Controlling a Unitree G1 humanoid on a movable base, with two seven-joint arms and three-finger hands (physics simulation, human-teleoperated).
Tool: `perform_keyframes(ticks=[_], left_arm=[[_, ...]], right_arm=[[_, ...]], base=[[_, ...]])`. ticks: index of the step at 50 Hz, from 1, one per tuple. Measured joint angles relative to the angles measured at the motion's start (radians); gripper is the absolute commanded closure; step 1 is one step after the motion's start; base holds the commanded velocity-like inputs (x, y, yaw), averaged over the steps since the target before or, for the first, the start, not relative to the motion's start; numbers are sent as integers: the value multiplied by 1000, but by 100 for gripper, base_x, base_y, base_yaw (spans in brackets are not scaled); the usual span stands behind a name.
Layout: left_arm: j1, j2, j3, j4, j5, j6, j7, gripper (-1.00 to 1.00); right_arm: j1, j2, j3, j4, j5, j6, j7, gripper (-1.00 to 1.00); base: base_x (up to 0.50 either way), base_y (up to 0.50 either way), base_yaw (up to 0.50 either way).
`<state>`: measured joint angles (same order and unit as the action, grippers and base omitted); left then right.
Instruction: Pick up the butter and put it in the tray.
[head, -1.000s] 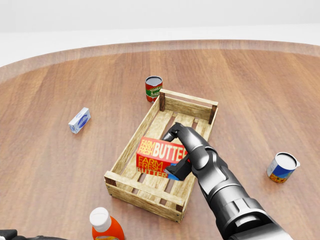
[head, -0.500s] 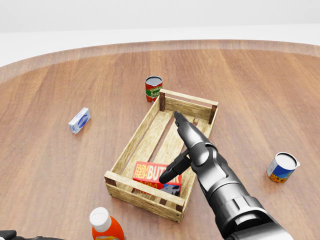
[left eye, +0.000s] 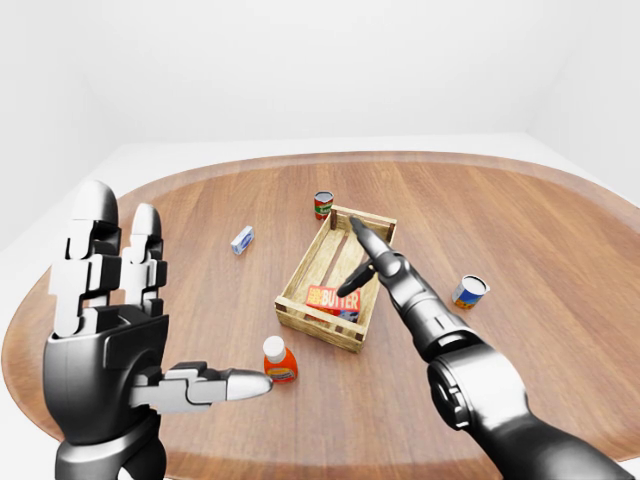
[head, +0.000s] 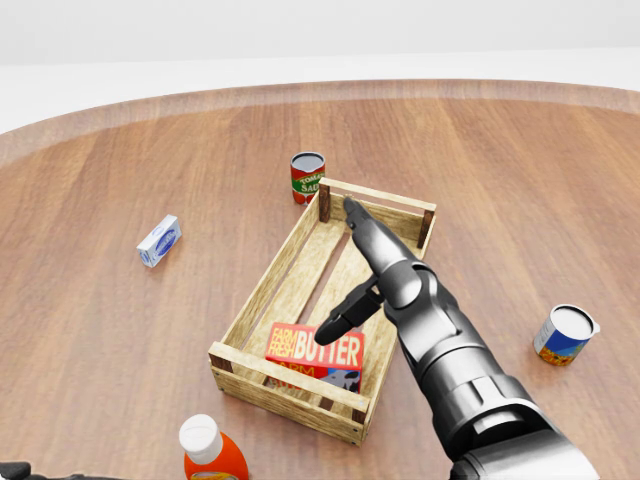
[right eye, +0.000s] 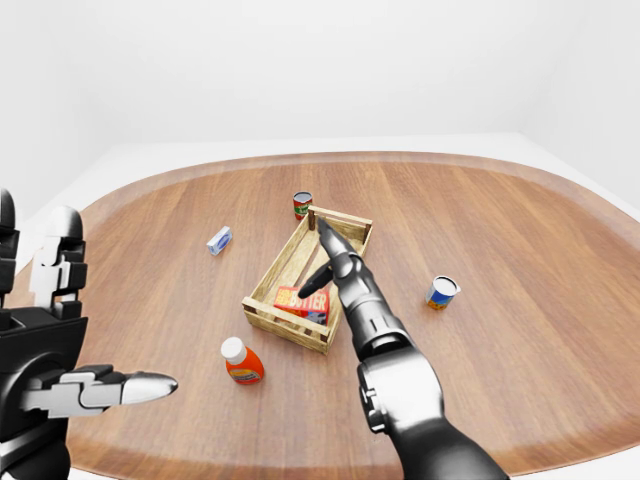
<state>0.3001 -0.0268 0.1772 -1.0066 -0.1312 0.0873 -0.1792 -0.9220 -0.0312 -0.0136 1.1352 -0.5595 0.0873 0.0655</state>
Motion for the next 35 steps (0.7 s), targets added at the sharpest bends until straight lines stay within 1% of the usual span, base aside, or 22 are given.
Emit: perform_keyframes(ticks=[6,10,15,19,26,31,35], left_arm=[[3,-1,0,-3,0,0,-1,-100],[5,-1,-2,-5,2,0,-1,-100],[8,-2,-4,-6,3,0,-2,-100],[11,-3,-7,-8,5,0,-2,-100],[13,-3,-11,-6,9,0,-1,-100],[15,-3,-14,-7,11,0,0,-100],[16,-3,-16,-6,12,0,0,-100]], right_arm=[[-11,-21,9,-65,41,0,52,-100],[24,-33,17,-185,75,0,105,-100],[134,-43,27,-436,110,0,175,-100],[234,-46,36,-631,126,0,211,-100],[421,-36,55,-947,135,0,246,-100],[558,-13,84,-1194,138,0,267,-100],[643,2,109,-1342,142,0,279,-100]], base=[[0,0,0],[0,0,0],[0,0,0],[0,0,0],[0,0,0],[0,0,0],[0,0,0]])
